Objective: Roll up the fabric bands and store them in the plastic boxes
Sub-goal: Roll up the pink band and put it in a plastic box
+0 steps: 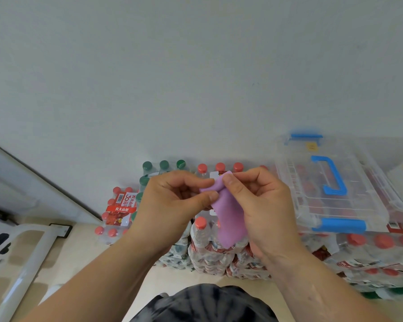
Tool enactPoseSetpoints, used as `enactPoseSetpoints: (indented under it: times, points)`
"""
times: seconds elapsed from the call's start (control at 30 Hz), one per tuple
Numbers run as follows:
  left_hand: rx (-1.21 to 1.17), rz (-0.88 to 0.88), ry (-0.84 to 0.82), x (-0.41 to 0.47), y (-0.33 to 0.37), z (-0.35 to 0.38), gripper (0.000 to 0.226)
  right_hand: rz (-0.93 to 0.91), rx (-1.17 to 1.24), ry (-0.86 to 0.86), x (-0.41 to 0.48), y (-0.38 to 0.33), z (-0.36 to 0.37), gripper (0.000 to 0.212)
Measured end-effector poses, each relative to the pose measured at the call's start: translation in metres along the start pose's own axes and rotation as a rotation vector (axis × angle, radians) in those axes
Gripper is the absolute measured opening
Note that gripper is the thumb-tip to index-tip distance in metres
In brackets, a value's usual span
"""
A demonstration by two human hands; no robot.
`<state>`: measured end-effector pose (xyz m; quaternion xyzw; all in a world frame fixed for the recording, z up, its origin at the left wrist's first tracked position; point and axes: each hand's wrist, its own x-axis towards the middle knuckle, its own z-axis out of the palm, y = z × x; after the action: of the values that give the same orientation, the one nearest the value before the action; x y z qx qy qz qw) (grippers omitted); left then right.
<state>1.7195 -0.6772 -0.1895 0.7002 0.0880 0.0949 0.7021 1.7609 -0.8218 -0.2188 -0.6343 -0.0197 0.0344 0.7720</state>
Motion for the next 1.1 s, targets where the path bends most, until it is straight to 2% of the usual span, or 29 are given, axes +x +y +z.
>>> enactPoseSetpoints:
  times: [0.27, 0.33, 0.43, 0.63, 0.9, 1.1]
  points:
    - [-0.003, 0.026, -0.061, -0.001, -0.002, -0.006, 0.018, 0.007, 0.038, -0.056, -0.002, -0.006, -0.001, 0.024]
    - [-0.043, 0.009, -0.04, -0.001, -0.002, -0.004, 0.019, 0.006, 0.05, -0.04, -0.001, -0.005, -0.001, 0.024]
    - [-0.071, -0.055, 0.008, -0.002, -0.002, -0.002, 0.032, 0.015, 0.082, -0.041, -0.001, -0.004, -0.001, 0.025]
    - [-0.003, -0.038, 0.031, 0.0, -0.006, -0.003, 0.018, 0.057, 0.088, -0.05, -0.003, -0.001, -0.002, 0.02]
    - [-0.018, -0.003, -0.006, 0.002, -0.008, -0.006, 0.025, 0.043, 0.071, -0.019, -0.001, 0.0, -0.001, 0.01]
    - [-0.139, -0.005, -0.081, 0.003, -0.009, -0.014, 0.027, 0.057, 0.152, -0.054, -0.001, 0.001, 0.002, 0.02]
